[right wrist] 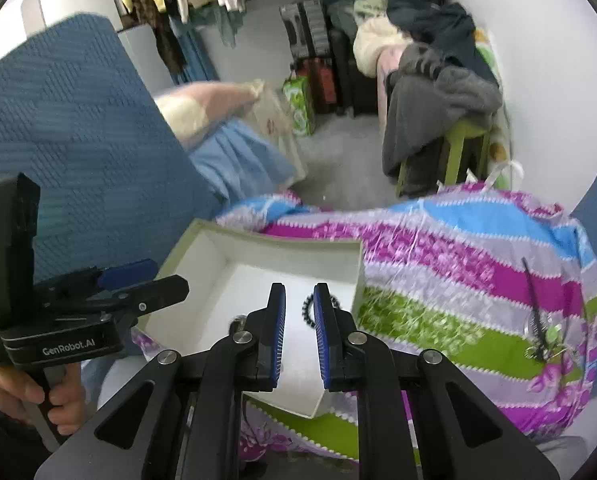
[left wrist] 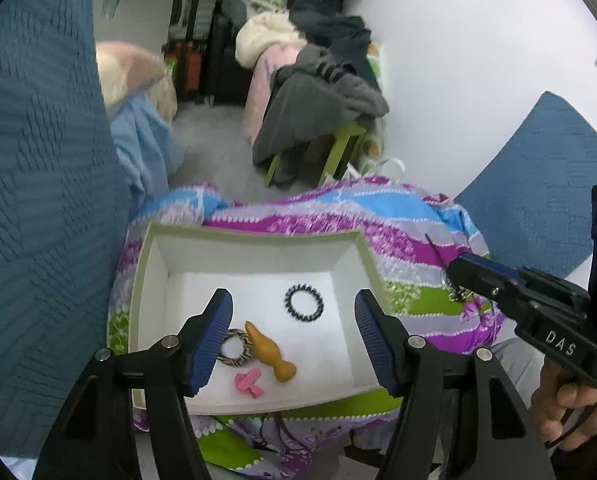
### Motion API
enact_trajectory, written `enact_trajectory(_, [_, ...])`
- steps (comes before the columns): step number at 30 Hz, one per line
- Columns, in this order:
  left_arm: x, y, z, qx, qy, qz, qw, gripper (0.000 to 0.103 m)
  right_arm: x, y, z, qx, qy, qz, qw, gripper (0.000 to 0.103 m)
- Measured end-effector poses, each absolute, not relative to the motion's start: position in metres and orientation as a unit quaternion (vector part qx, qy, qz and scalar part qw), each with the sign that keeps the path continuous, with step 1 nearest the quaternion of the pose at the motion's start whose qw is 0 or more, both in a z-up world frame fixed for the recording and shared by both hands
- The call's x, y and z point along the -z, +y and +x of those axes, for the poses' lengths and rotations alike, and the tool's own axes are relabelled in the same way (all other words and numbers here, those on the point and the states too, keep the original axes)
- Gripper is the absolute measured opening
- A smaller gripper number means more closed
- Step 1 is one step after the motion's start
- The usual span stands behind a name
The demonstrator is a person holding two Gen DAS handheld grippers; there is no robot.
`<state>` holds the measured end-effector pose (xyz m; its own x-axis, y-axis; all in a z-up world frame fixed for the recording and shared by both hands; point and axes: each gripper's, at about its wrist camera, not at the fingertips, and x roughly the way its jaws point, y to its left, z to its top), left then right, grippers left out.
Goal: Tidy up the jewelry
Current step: 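Move both open tools back toward the remaining jewelry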
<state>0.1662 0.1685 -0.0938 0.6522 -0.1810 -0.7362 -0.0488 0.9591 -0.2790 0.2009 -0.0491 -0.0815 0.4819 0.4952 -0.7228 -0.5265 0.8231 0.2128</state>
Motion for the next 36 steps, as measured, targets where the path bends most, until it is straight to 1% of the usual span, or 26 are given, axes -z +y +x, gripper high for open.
enact_trajectory(4, [0.068,0.151,0.161,0.043,0.392,-0.135,0.909,0.064,0.056,-0.069,0.196,-0.289,0.382,-0.019,0.878,0.012])
enact_trajectory(11, [0.039,0.115,0.159,0.062,0.366,-0.131,0.919,0.064,0.027,-0.111,0.19,-0.266,0.345,-0.019,0.9,0.012])
enact_trajectory(23, [-0.001,0.05,0.16,0.08,0.331,-0.12,0.933,0.064,0.001,-0.176,0.189,-0.245,0.313,-0.019,0.918,0.012])
enact_trajectory(26, [0.0,0.035,0.166,0.087,0.332,-0.125,0.931,0.064,-0.001,-0.195,0.189,-0.232,0.307,-0.012,0.923,0.012])
enact_trajectory(30, [0.017,0.016,0.185,0.088,0.351,-0.138,0.922,0.062,0.008,-0.224,0.194,-0.208,0.305,-0.008,0.929,0.012])
enact_trajectory(36, [0.054,-0.021,0.21,0.12,0.388,-0.151,0.901,0.062,0.048,-0.268,0.207,-0.165,0.323,0.002,0.932,0.012])
